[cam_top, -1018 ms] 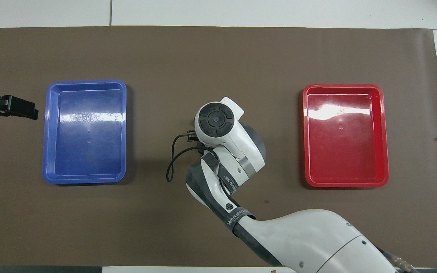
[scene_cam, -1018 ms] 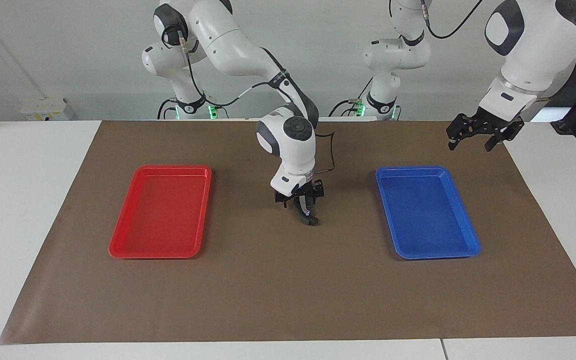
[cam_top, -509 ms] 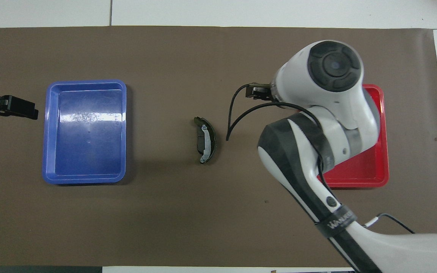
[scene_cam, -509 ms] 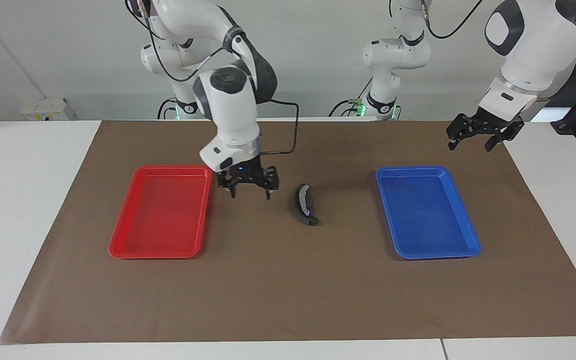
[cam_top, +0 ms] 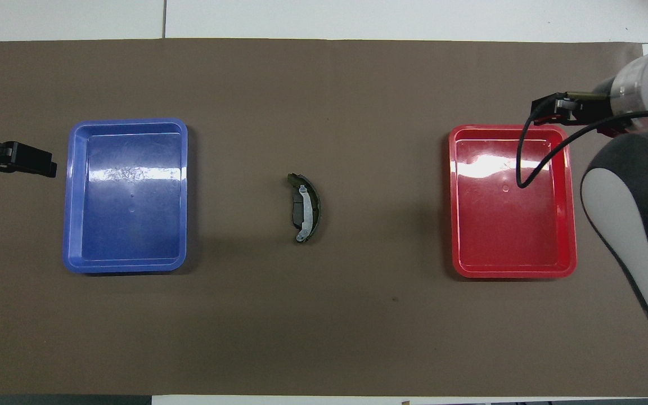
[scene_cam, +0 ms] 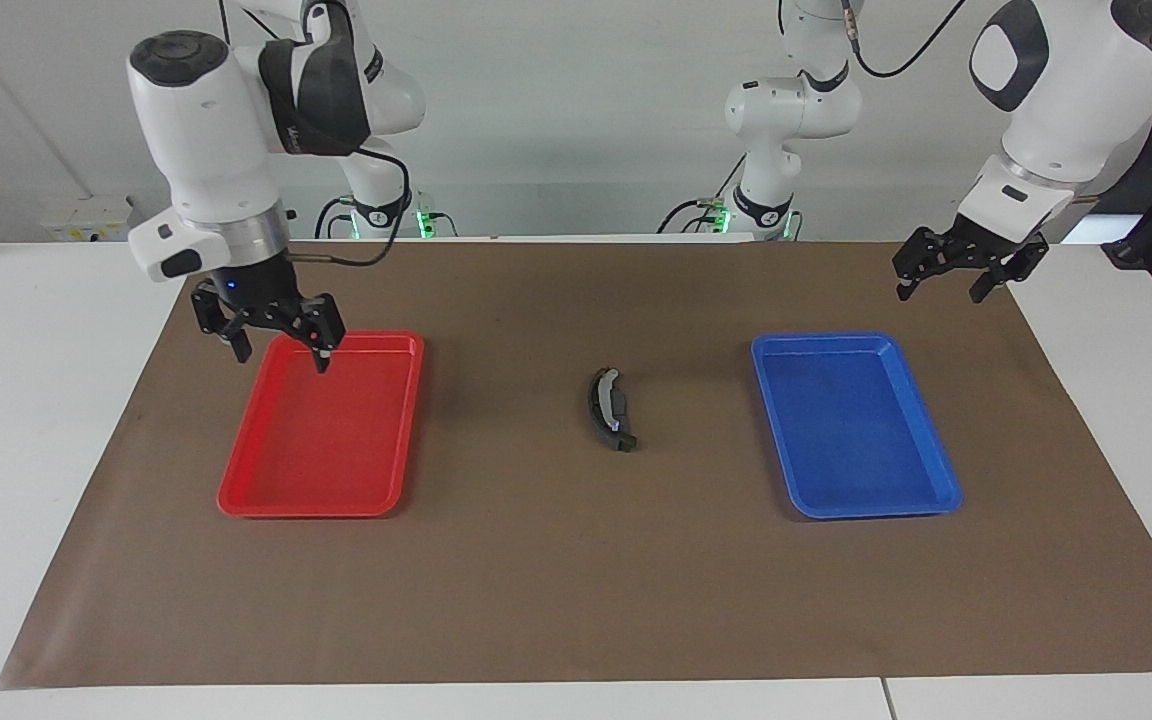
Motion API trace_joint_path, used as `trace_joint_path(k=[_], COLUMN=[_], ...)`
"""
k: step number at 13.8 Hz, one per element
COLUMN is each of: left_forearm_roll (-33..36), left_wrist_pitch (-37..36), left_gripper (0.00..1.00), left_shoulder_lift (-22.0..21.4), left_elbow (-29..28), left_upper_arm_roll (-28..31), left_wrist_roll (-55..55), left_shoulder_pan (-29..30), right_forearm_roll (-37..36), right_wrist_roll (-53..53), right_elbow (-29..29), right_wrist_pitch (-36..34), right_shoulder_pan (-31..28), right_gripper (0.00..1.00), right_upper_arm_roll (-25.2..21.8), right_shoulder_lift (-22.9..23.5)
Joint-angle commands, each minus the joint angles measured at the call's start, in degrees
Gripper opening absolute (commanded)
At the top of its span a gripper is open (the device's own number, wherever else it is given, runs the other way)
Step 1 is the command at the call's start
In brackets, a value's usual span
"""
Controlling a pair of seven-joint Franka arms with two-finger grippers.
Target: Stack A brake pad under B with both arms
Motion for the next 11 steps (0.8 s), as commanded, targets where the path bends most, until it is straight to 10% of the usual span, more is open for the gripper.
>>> trace_joint_path(k=[1, 11], left_forearm_roll=[0.10, 0.10], left_wrist_pitch=[0.30, 0.30], left_gripper=[1.00, 1.00], left_shoulder_lift=[-1.09, -1.09], left_elbow=[-1.24, -1.24], left_upper_arm_roll=[-0.11, -0.11], left_wrist_roll=[0.38, 0.38], left_shoulder_pan=[0.48, 0.48], right_forearm_roll=[0.88, 6.07], right_wrist_roll=[-2.68, -4.70], right_elbow=[1.14, 2.82], right_wrist_pitch=[-7.54, -19.61], right_shoulder_pan=[-2.86, -0.41], right_gripper=[1.00, 1.00], right_upper_arm_roll=[1.00, -6.29], right_shoulder_lift=[-2.90, -4.84])
